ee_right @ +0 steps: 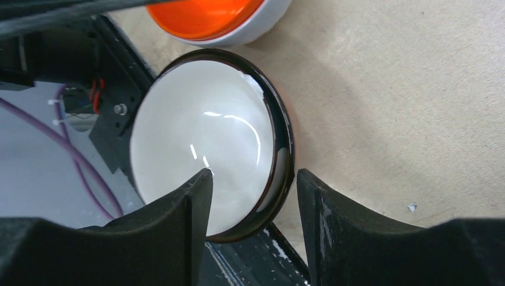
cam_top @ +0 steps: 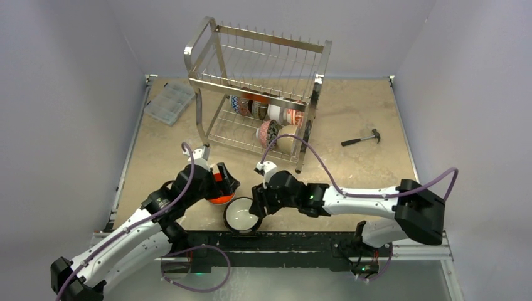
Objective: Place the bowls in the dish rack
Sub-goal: Move the bowl to the center of the board.
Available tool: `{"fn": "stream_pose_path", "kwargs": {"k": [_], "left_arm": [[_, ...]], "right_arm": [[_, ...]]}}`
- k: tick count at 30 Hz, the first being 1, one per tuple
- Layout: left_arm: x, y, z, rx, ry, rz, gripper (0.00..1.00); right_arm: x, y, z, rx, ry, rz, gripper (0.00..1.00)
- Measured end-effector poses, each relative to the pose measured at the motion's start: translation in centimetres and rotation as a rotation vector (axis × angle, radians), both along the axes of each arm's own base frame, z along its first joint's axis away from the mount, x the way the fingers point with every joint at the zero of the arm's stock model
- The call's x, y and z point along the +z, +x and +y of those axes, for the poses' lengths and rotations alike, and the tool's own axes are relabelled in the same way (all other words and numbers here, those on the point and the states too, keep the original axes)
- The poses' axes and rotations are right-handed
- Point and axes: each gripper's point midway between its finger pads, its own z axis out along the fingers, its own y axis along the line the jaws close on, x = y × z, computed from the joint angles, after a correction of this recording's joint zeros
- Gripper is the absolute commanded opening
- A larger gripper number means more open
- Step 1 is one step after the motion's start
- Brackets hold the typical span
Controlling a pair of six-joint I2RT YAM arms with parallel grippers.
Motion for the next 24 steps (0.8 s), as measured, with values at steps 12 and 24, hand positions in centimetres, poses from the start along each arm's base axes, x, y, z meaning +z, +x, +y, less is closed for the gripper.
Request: {"fn": "stream_pose_path", "kwargs": {"k": [12,24], "left_arm": [[0.2,0.0,0.1,0.012,-0.007,-0.002,0.91],[1.5,0.2,-1.2,-0.023,-0.077,-0.032,0.91]], "right_arm": [[-2.7,0.5,-0.5,-0.019,-0.115,-0.020,0.34],[-2.8,2.2,-3.9,-0.130,-0.243,-0.095,0.16]]}}
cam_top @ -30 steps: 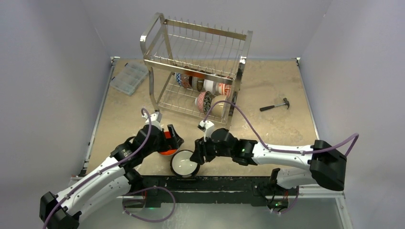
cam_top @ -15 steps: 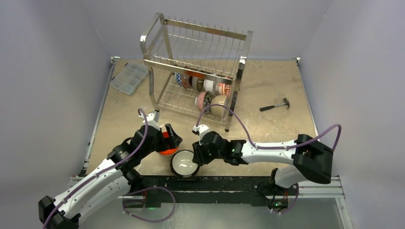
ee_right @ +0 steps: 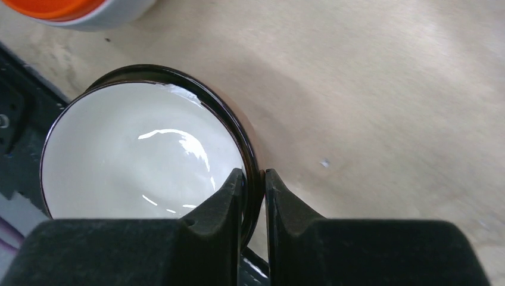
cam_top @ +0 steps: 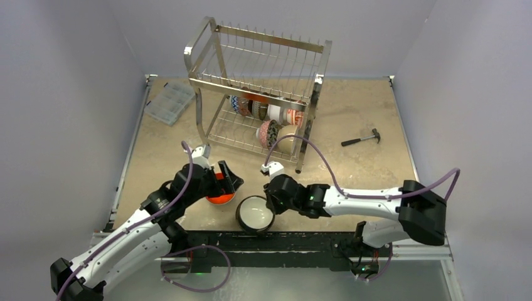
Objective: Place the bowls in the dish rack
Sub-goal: Move the bowl to the center of the board, then pick up the bowl from the center of the board.
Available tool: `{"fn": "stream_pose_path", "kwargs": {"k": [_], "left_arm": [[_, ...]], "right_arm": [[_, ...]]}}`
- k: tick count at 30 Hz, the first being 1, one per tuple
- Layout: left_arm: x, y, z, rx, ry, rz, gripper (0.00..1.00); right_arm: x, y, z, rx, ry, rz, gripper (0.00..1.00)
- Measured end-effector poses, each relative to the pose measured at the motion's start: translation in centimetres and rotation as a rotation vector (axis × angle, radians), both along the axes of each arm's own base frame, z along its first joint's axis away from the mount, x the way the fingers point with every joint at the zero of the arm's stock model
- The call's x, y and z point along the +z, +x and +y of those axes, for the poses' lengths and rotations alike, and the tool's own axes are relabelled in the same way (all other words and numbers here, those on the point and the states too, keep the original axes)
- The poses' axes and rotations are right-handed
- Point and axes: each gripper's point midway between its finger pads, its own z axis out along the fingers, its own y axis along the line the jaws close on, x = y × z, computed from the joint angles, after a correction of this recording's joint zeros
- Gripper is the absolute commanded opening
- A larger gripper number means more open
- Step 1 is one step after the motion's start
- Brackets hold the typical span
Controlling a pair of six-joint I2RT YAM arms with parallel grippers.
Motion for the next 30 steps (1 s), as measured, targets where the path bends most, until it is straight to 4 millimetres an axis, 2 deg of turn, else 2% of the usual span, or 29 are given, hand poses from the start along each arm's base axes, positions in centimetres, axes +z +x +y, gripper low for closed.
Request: {"fn": "stream_pose_path", "kwargs": {"k": [6,10,11,13,14,16,19,22,30], "left_arm": [[1.2,0.0,-1.9,-0.071,-0.076,-0.023,0.87],[1.1,-0.1,-3.2,-0.119,-0.103,-0.012,0.84],[1.0,-0.1,-3.4,-0.128,-0.105,-0.006,0.81],[0.8,-0.2,-4.0,-0.150,-0.110,0.005,0.78],[0.6,-0.2,-4.3,-0.162,-0.110,0.012,0.76],[0.3,-0.5,-4.8,-0.185,-0.107,0.025,0.74],[-0.8,-1.0,-5.5,-0.211,-0.083,0.061,0.71],[-1.8,-1.4,-5.9,-0.228,-0.054,0.098,0.68],[-3.1,-2.3,-7.0,-0.268,0.004,0.141,0.57]], "right_arm": [[0.4,1.7,-3.9,-0.099,-0.038,-0.023,0.21],[0.5,2.9,-6.2,-0.159,-0.033,-0.023,0.32],[0.7,3.1,-6.4,-0.167,-0.024,-0.022,0.40],[1.3,3.5,-6.4,-0.173,0.005,-0.022,0.53],[1.6,3.6,-6.2,-0.172,0.022,-0.025,0.55],[2.2,3.6,-5.7,-0.158,0.055,-0.028,0.68],[2.8,3.5,-5.3,-0.144,0.092,-0.025,0.80],[3.3,3.5,-5.3,-0.135,0.123,-0.022,0.85],[4.7,3.0,-5.5,-0.111,0.293,0.009,0.86]]}}
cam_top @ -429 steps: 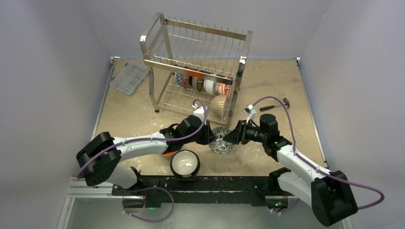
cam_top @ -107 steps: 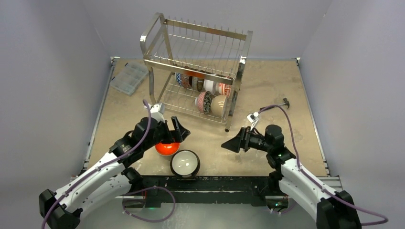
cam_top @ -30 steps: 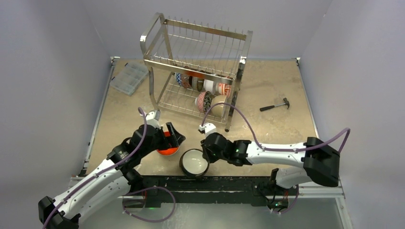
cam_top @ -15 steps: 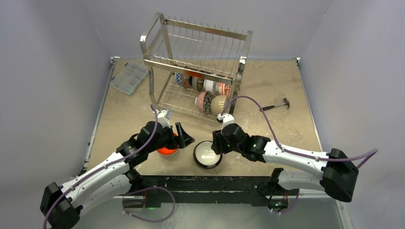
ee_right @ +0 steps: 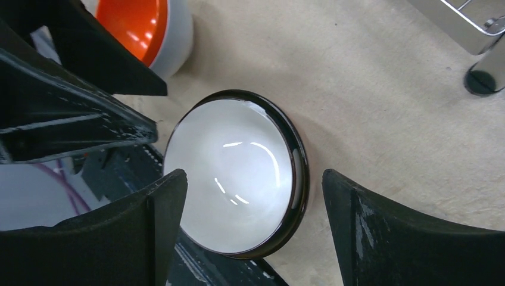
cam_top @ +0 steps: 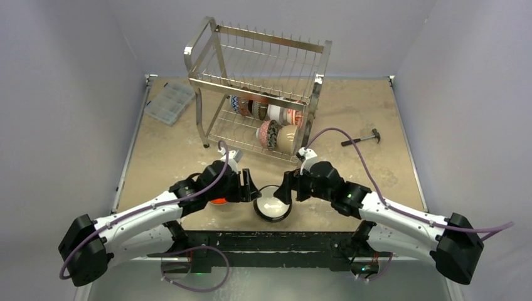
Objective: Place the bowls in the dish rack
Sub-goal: Pick up the bowl from the center of the board.
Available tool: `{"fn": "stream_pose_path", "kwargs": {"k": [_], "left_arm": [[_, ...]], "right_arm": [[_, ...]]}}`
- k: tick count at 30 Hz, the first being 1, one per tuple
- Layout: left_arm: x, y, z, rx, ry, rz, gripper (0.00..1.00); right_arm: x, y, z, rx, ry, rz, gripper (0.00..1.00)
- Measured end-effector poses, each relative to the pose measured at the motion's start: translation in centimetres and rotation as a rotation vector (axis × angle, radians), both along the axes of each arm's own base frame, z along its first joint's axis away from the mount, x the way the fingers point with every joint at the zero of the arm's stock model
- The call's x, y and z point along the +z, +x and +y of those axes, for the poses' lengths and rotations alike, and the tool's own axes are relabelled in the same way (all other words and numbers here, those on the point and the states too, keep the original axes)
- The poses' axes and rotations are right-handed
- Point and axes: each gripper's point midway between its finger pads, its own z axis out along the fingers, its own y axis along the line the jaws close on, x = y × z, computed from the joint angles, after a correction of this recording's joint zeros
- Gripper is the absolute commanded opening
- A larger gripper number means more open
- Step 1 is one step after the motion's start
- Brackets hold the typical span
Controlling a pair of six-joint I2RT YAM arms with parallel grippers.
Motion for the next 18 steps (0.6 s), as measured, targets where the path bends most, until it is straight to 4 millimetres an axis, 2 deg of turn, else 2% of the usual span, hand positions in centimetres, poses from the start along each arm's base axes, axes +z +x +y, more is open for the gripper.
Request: {"fn": "stream_pose_path", "kwargs": {"k": [12,18], "left_arm": [[0.5,-1.2,-3.3,-0.073,0.147,-0.046,0.38],[-0.4,-1.3,-3.5,-0.069,0.271,-0.077,0.32]], "right_arm": [[1.5,-1.7,1.2,0.099,0.213,0.070,0.86],[2.1,-1.7,1.5,0.110,0.240,0.066,0.86]]}}
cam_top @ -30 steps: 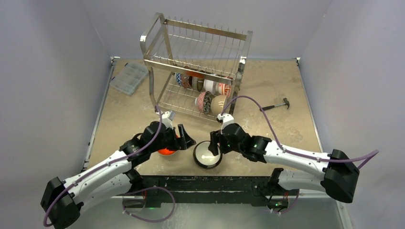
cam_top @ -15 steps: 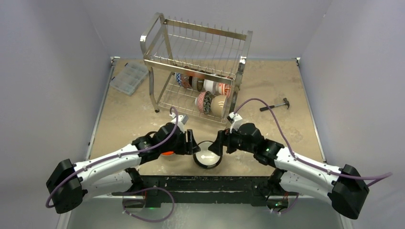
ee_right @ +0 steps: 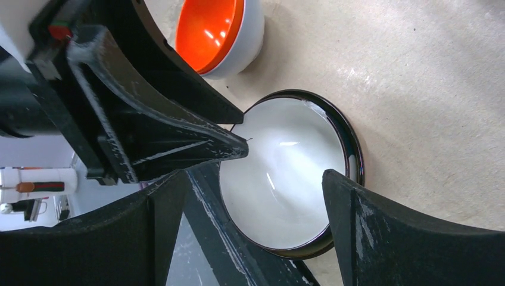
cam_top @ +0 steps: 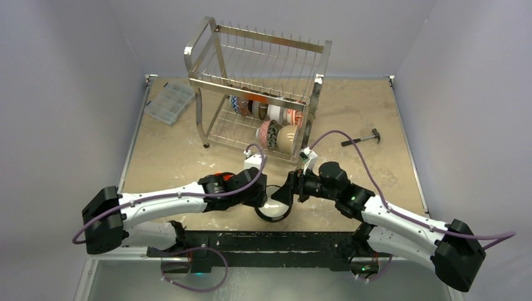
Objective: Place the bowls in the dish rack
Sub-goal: Pick up the bowl from the center of the board.
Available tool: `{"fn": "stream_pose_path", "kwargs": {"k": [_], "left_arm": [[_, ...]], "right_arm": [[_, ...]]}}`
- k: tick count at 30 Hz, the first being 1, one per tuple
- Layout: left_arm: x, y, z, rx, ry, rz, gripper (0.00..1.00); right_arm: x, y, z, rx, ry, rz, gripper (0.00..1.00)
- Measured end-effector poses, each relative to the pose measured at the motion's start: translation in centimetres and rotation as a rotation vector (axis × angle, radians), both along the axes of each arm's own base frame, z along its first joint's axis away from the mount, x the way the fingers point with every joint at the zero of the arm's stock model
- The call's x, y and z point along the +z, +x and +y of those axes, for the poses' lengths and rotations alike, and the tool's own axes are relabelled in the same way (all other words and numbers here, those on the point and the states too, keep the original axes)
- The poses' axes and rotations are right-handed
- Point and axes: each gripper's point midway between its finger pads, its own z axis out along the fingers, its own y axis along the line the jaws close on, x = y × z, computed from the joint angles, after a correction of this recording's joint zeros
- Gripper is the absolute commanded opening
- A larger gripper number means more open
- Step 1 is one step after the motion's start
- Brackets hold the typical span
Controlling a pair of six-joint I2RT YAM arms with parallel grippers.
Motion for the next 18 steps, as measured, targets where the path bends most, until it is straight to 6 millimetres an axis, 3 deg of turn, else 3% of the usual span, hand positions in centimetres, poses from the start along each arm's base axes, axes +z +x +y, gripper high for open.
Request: {"fn": "stream_pose_path", "kwargs": {"k": [6,18], "left_arm": [[-0.6,0.0,0.0,0.005,0.133,-0.058,0.32],[0.3,0.2,1.0,0.043,0.251,-0.165,0.38]], "right_arm": [[0.3,0.2,-0.5,-0.021,-0.005,-0.020,0.86],[-1.5,0.6,-1.5,-0.045,-0.104,-0.021,0.83]]}}
